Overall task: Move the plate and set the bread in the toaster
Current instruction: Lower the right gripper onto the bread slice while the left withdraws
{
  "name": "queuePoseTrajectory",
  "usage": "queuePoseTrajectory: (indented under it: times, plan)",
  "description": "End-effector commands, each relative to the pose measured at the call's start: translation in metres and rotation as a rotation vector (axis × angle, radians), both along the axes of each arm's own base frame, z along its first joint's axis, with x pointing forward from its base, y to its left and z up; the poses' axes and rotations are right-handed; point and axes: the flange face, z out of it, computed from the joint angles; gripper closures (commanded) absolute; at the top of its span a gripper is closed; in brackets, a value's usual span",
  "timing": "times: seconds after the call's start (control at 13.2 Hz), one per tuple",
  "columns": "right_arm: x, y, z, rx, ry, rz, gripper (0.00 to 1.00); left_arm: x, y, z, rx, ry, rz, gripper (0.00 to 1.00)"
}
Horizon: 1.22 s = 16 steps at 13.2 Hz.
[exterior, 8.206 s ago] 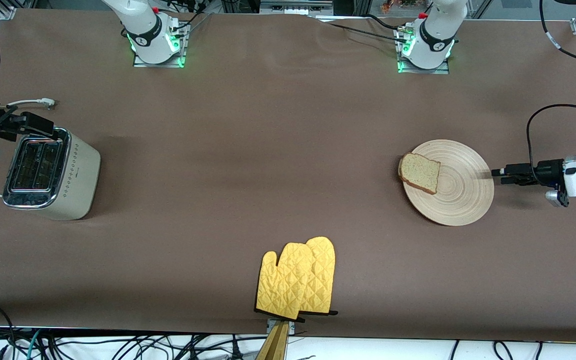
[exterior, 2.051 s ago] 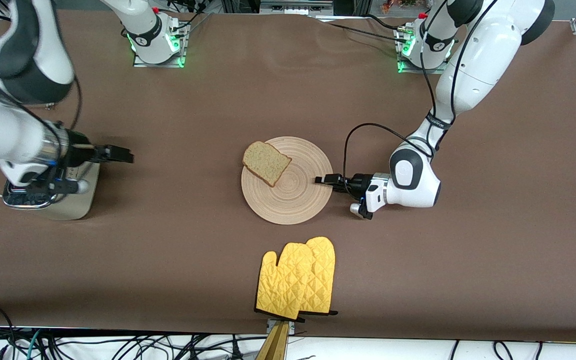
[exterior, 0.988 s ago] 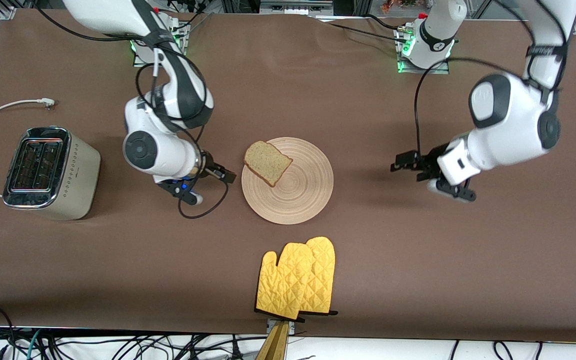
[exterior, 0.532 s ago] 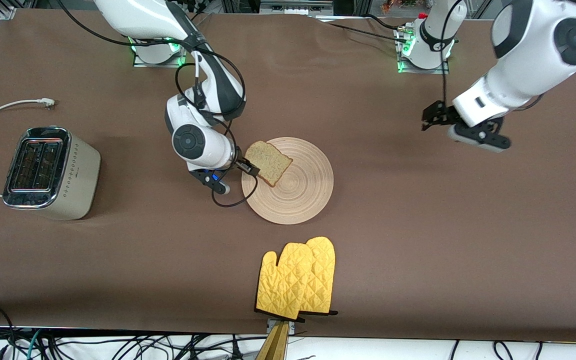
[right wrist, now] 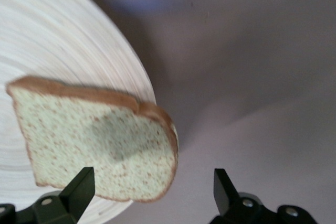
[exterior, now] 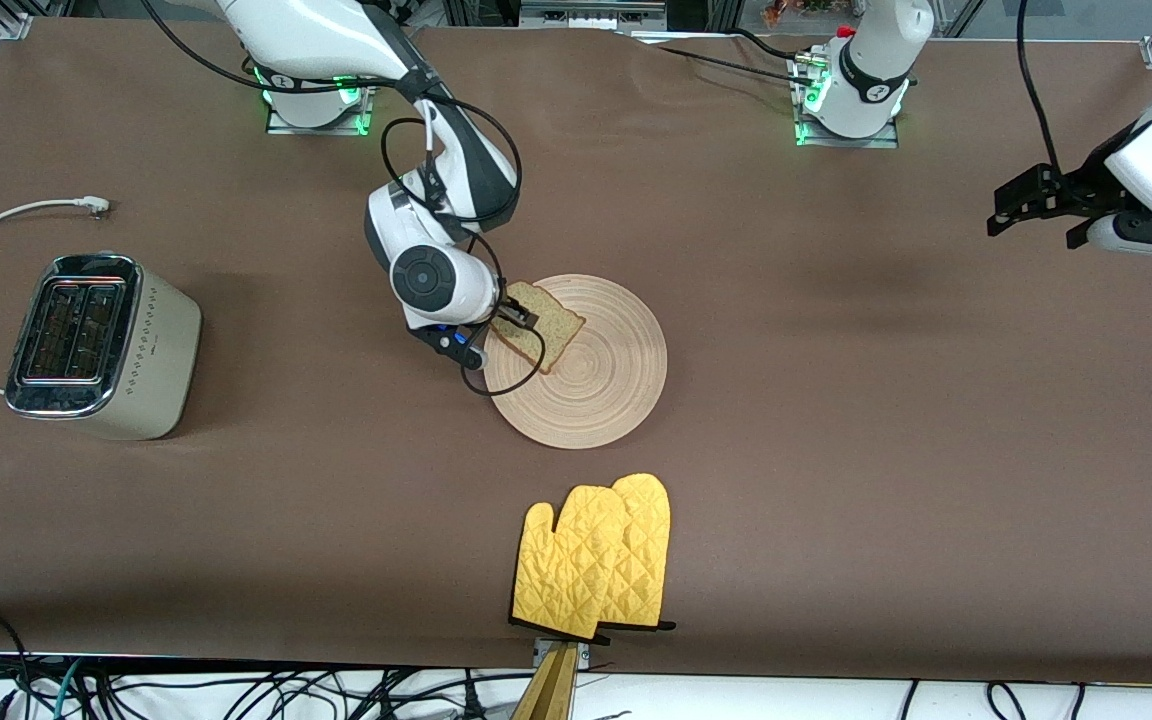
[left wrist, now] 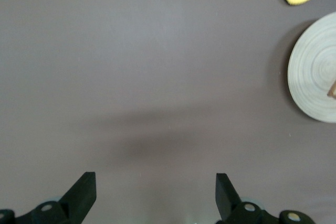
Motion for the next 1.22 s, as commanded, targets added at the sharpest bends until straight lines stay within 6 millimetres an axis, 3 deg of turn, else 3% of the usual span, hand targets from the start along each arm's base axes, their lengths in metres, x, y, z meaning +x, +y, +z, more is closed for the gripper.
queuePoseTrajectory:
  times: [0.0, 0.38, 0.61, 0.91, 1.14]
  plan:
    - [-0.008, 0.001, -0.007, -0.016, 0.039, -0.009, 0.0, 0.014, -0.007, 0.015, 0.079, 0.039, 0.059, 0.0]
    - [-0.013, -0.005, -0.018, -0.03, 0.057, -0.01, 0.0, 0.015, -0.026, 0.021, 0.142, 0.023, 0.078, 0.0]
    - [-0.013, -0.005, -0.025, -0.032, 0.054, -0.013, 0.01, 0.015, -0.023, 0.021, 0.124, 0.024, 0.089, 0.0]
    - [-0.009, -0.005, -0.029, -0.027, 0.04, -0.018, 0.41, 0.016, -0.022, 0.02, 0.096, 0.026, 0.081, 0.0]
    - [-0.008, -0.004, -0.031, -0.026, 0.037, -0.019, 0.65, 0.026, -0.014, 0.036, 0.087, -0.013, 0.096, 0.0]
